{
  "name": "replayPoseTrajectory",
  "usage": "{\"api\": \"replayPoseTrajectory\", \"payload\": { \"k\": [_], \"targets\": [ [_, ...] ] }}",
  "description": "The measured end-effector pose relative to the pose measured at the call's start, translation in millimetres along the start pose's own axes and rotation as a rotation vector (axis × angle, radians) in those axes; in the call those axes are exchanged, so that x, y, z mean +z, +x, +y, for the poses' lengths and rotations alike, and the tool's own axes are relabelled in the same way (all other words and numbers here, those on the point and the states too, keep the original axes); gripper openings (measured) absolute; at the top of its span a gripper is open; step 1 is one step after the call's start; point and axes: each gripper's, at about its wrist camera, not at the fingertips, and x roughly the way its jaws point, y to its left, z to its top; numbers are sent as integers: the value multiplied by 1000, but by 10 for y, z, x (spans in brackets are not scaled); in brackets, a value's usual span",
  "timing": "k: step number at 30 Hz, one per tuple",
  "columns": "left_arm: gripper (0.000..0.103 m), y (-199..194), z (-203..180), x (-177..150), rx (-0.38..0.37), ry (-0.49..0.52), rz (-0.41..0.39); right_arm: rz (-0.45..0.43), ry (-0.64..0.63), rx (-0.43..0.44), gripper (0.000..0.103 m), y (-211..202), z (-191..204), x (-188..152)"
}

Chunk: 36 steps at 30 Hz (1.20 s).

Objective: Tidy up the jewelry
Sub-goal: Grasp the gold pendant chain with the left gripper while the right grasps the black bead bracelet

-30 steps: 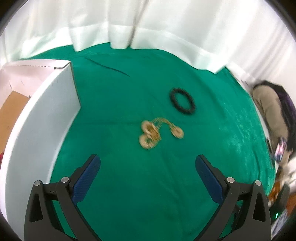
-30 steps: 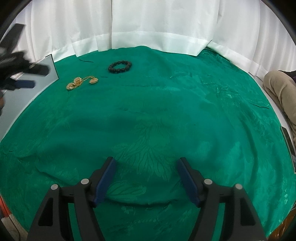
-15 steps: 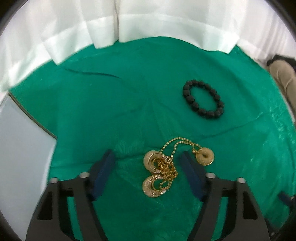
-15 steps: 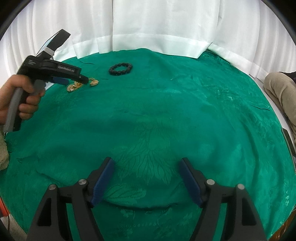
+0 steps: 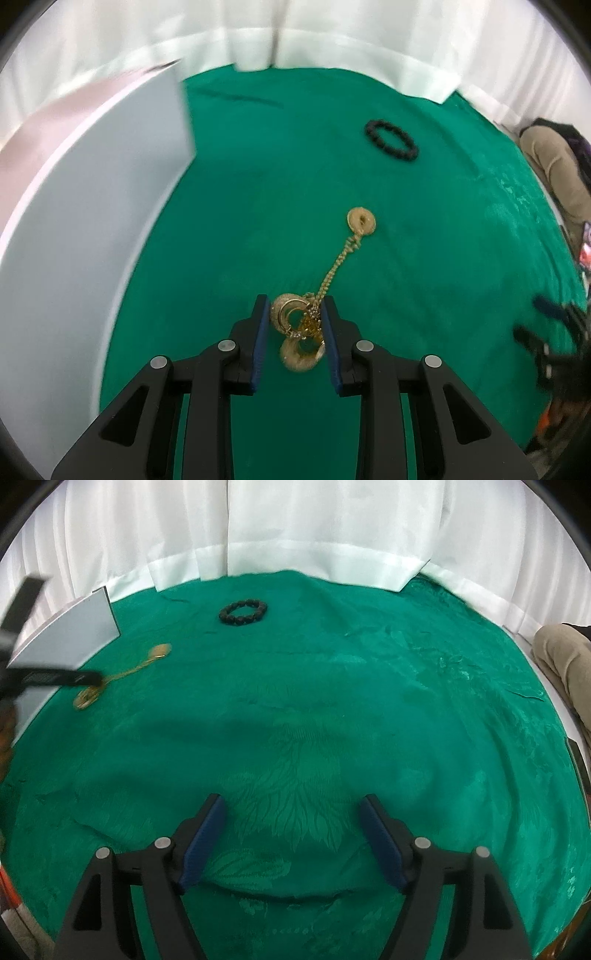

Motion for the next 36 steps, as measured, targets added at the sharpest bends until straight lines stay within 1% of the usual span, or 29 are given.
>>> {"api": "replayPoseTrajectory", "payload": {
  "k": [2,3,4,5,7,10,12,13,14,15,17,19,21,22,23,24,25,26,28,30,32,36],
  "targets": [
    [28,-94,64,-172,7,-18,-8,76,-1,29,77,27,-23,126],
    [30,-108,96,-219,17,-18,-12,108,13,73,77,21,-36,223],
    [40,-119,109,-277,34,-20,-19,116,29,115,77,-4,-39,325],
    [56,-106,120,-296,44,-20,-23,110,38,152,77,-43,-27,458],
    [67,-81,146,-368,70,-29,-35,70,11,211,77,-105,57,819],
    [71,-77,155,-415,83,-16,-64,-3,-76,250,77,14,244,1342],
    [74,-73,138,-440,100,-8,-81,-46,-161,255,77,270,407,1689],
    [76,-60,132,-432,100,-9,-84,-46,-207,240,77,451,501,1837],
    [76,-49,113,-436,112,-3,-88,-44,-247,212,77,628,603,1953],
    [77,-41,88,-442,131,9,-92,-39,-277,201,76,763,659,2020],
    [78,-39,99,-449,133,-6,-94,2,-321,199,67,1052,772,2119],
    [78,-41,103,-448,133,-3,-93,40,-331,186,62,1262,841,2164],
    [79,-42,111,-454,134,-4,-96,48,-327,176,61,1380,865,2173],
    [79,-35,108,-449,136,-3,-99,41,-311,185,55,1387,853,2195],
    [79,-35,105,-451,136,-4,-100,47,-295,186,52,1391,839,2216],
    [80,-25,98,-446,137,-4,-101,52,-288,184,38,1374,834,2223],
    [80,-22,95,-442,137,-4,-101,63,-281,182,18,1368,820,2233],
    [81,-22,97,-444,137,-5,-102,76,-275,189,12,1358,806,2233],
    [81,-10,103,-436,137,-5,-103,96,-275,197,12,1325,796,2210],
    [81,-4,104,-435,138,-6,-104,114,-279,211,12,1273,787,2117],
    [81,-17,99,-453,139,-6,-105,129,-284,236,12,1186,798,1998],
    [81,-2,110,-453,140,-7,-108,166,-293,295,12,922,824,1642]
  ]
}}
